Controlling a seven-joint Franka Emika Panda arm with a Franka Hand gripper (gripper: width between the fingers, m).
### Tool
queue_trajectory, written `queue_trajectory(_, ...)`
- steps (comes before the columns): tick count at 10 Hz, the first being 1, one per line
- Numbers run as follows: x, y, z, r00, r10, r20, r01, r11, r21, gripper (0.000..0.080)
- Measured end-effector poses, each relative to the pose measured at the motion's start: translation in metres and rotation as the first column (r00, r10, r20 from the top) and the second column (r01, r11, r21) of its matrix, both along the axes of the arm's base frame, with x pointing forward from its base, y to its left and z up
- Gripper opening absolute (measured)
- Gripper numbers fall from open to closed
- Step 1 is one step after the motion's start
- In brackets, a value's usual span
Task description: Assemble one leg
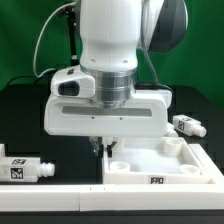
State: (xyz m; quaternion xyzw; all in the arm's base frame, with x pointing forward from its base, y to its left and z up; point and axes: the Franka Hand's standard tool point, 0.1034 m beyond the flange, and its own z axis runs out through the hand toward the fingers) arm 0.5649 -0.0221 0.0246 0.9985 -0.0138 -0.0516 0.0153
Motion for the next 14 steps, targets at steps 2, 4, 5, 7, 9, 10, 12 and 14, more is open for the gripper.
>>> queue_trajectory(2,0.011,0.002,-0.008,1.000,0.002,0.006,-0.002,1.000,-0.004,0.0055)
queue_trajectory(4,0.013,0.002,-0.008,1.000,-0.005,0.009,0.005,1.000,-0.006,0.0056)
queue_trajectory(5,0.013,0.001,-0.008,1.000,-0.007,0.011,0.007,1.000,-0.007,0.0056)
queue_trajectory(7,0.013,0.002,-0.008,1.000,-0.006,0.011,0.006,1.000,-0.006,0.0118)
queue_trajectory(9,0.011,0.003,0.012,1.000,0.008,-0.001,-0.008,1.000,0.002,0.0437)
queue_trajectory(10,0.006,0.007,0.025,1.000,0.017,0.007,-0.017,1.000,0.004,0.0566)
queue_trajectory(12,-0.019,0.018,0.051,0.999,0.044,0.010,-0.044,0.999,0.011,0.0632)
queue_trajectory(14,-0.018,0.017,0.044,0.999,0.035,0.003,-0.035,0.999,0.013,0.0644)
